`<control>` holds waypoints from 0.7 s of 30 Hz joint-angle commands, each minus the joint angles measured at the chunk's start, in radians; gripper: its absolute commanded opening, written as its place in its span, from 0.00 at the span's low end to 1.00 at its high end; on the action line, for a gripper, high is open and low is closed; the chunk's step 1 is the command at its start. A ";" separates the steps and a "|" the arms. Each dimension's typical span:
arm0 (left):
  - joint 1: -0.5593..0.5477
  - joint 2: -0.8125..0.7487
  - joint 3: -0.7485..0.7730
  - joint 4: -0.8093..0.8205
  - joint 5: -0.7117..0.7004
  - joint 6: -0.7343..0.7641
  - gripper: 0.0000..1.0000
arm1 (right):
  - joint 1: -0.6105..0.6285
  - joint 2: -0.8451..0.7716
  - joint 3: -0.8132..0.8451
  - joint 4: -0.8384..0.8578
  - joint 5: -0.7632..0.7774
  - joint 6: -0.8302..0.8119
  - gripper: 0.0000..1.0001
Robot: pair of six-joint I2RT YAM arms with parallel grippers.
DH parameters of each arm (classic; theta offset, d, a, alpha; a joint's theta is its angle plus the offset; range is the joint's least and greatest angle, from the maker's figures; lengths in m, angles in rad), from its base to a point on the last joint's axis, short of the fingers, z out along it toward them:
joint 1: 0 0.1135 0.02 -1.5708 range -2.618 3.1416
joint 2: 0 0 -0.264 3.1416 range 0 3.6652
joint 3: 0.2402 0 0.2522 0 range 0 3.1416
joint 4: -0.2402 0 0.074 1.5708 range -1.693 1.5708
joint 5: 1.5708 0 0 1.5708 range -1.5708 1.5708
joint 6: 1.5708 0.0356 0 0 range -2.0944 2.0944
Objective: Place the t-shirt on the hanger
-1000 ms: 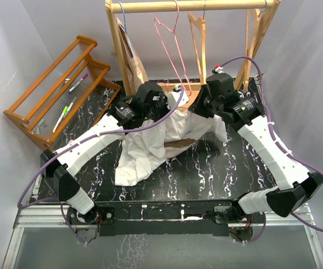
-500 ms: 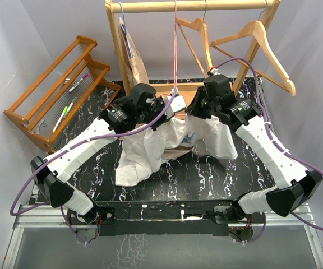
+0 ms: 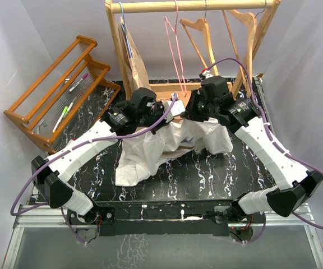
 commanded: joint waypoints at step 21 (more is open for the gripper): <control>0.004 -0.077 0.020 0.039 0.102 -0.042 0.00 | 0.098 -0.022 0.049 -0.020 0.007 -0.077 0.15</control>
